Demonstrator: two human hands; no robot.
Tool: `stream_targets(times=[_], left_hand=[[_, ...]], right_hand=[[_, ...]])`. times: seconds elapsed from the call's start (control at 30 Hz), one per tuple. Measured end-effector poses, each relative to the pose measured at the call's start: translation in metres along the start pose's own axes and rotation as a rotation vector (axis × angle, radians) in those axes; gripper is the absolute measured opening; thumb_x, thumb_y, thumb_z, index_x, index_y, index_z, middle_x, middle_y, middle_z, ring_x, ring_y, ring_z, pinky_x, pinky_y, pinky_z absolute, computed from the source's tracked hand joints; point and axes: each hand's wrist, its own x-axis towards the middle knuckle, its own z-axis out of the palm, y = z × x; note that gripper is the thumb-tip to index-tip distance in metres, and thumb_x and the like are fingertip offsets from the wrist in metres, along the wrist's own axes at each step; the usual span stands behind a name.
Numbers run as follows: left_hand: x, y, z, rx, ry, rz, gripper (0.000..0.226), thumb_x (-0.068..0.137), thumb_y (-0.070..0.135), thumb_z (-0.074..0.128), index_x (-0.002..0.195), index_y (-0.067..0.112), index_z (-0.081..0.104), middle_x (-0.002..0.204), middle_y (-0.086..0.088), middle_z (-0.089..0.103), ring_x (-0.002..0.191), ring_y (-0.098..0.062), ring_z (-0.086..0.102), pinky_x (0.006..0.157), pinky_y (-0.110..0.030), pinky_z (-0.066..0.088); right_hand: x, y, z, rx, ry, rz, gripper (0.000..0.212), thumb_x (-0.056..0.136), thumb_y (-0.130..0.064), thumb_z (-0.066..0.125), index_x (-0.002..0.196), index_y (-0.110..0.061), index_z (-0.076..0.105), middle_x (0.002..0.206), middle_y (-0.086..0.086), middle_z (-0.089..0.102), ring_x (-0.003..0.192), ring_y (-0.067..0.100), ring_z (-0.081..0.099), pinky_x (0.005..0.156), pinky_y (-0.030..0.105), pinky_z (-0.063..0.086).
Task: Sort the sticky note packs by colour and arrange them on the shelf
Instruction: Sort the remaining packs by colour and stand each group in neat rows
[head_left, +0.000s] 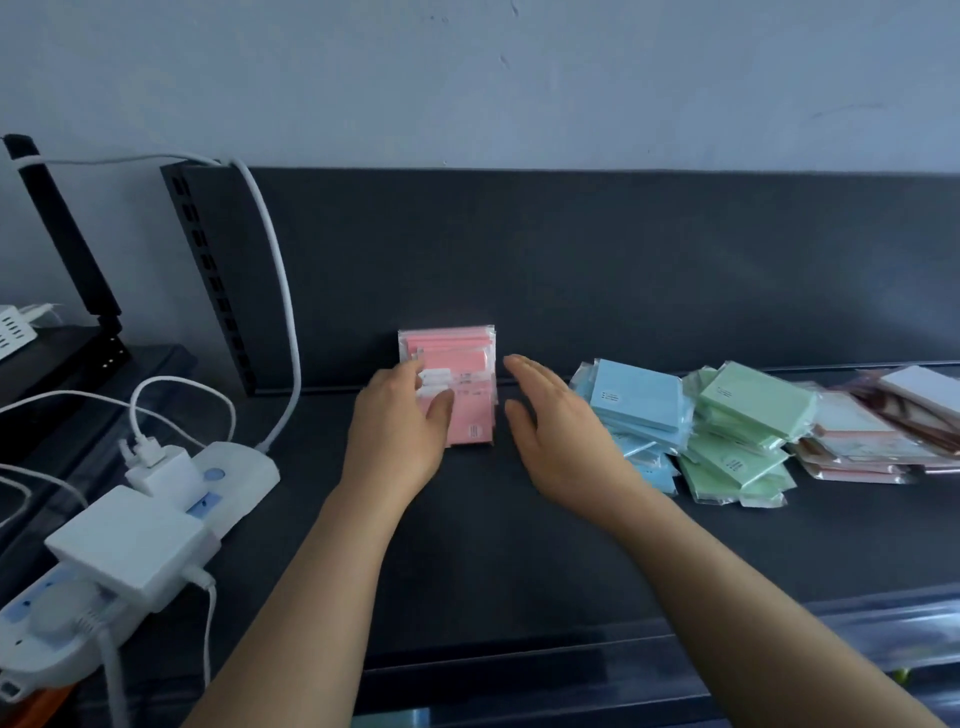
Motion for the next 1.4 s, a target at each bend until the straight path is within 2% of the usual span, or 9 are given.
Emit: stream_targets(times=[0.17,0.3,0.4,0.5,0.67,0.9,1.0,1.13,1.4], left_hand=[[-0.016,0.05,0.024,-0.161,-0.149,0.016,0.04,0.094,0.034,0.057,0.131,0.019,0.056,0.112,0.006,0.062,0.092,-0.007,0.059,0.074,-0.016,0.041],[-0.015,0.077,0.054,-0.222,-0.267,-0.079,0.046,0.094,0.04,0.057,0.132,0.014,0.055,0.118,0.004,0.063,0.103,-0.007,0.057,0.082,-0.019,0.039],[-0.01,0.089,0.066,-0.346,-0.243,-0.185,0.043,0.085,0.042,0.069,0.117,0.014,0.062,0.103,0.005,0.065,0.096,-0.011,0.062,0.086,-0.028,0.05],[-0.012,0.095,0.072,-0.473,-0.26,-0.281,0.018,0.08,0.024,0.077,0.09,0.018,0.063,0.092,0.001,0.068,0.083,-0.015,0.068,0.073,-0.034,0.059],[-0.024,0.083,0.064,-0.585,-0.285,-0.387,0.022,0.086,0.005,0.069,0.105,0.012,0.062,0.105,-0.004,0.07,0.093,-0.019,0.069,0.075,-0.035,0.06],[-0.06,0.073,0.05,-0.559,-0.349,-0.41,0.035,0.086,0.0,0.066,0.113,0.021,0.058,0.104,0.005,0.072,0.096,-0.015,0.069,0.087,-0.04,0.056],[-0.078,0.073,0.048,-0.544,-0.389,-0.364,0.035,0.087,0.0,0.065,0.113,0.023,0.058,0.103,0.008,0.073,0.097,-0.012,0.069,0.084,-0.035,0.055],[-0.092,0.07,0.048,-0.455,-0.346,-0.361,0.034,0.087,0.0,0.066,0.111,0.024,0.06,0.103,0.01,0.073,0.093,-0.007,0.069,0.08,-0.026,0.054],[-0.101,0.063,0.044,-0.512,-0.4,-0.336,0.034,0.089,-0.002,0.062,0.114,0.02,0.06,0.105,0.006,0.074,0.098,-0.011,0.069,0.087,-0.031,0.054]], right_hand=[[-0.02,0.045,-0.061,-0.265,0.051,0.072,0.038,0.1,-0.013,0.04,0.136,-0.004,0.049,0.149,0.006,0.04,0.14,0.019,0.031,0.108,0.013,0.014],[-0.03,0.081,-0.076,-0.412,-0.067,0.134,0.038,0.098,-0.021,0.029,0.109,-0.005,0.062,0.122,0.01,0.06,0.127,0.028,0.045,0.112,0.032,0.018],[-0.035,0.086,-0.078,-0.371,-0.089,0.027,0.028,0.098,-0.01,0.038,0.112,-0.005,0.063,0.125,0.008,0.06,0.123,0.023,0.05,0.112,0.025,0.012],[-0.038,0.086,-0.085,-0.242,-0.103,-0.057,0.035,0.098,-0.005,0.038,0.126,-0.008,0.059,0.138,0.001,0.053,0.13,0.013,0.043,0.11,0.011,0.002],[-0.036,0.105,-0.111,-0.137,-0.017,0.026,0.043,0.098,-0.003,0.033,0.135,-0.01,0.053,0.145,-0.002,0.046,0.136,0.01,0.037,0.113,0.011,0.001],[-0.049,0.113,-0.107,-0.151,-0.117,-0.076,0.052,0.094,-0.029,0.058,0.141,-0.015,0.043,0.141,-0.004,0.045,0.136,0.011,0.03,0.115,0.02,-0.003],[-0.053,0.116,-0.103,-0.2,-0.132,-0.104,0.057,0.089,-0.031,0.064,0.14,-0.017,0.044,0.126,-0.002,0.051,0.127,0.018,0.036,0.117,0.029,0.01],[-0.066,0.117,-0.1,-0.098,-0.059,-0.15,0.016,0.086,-0.016,0.066,0.1,-0.02,0.07,0.087,-0.008,0.06,0.103,0.017,0.048,0.098,0.036,0.037],[-0.089,0.108,-0.1,-0.252,-0.14,-0.046,0.04,0.089,-0.042,0.06,0.124,-0.022,0.056,0.113,-0.004,0.062,0.108,0.018,0.05,0.094,0.031,0.037]])
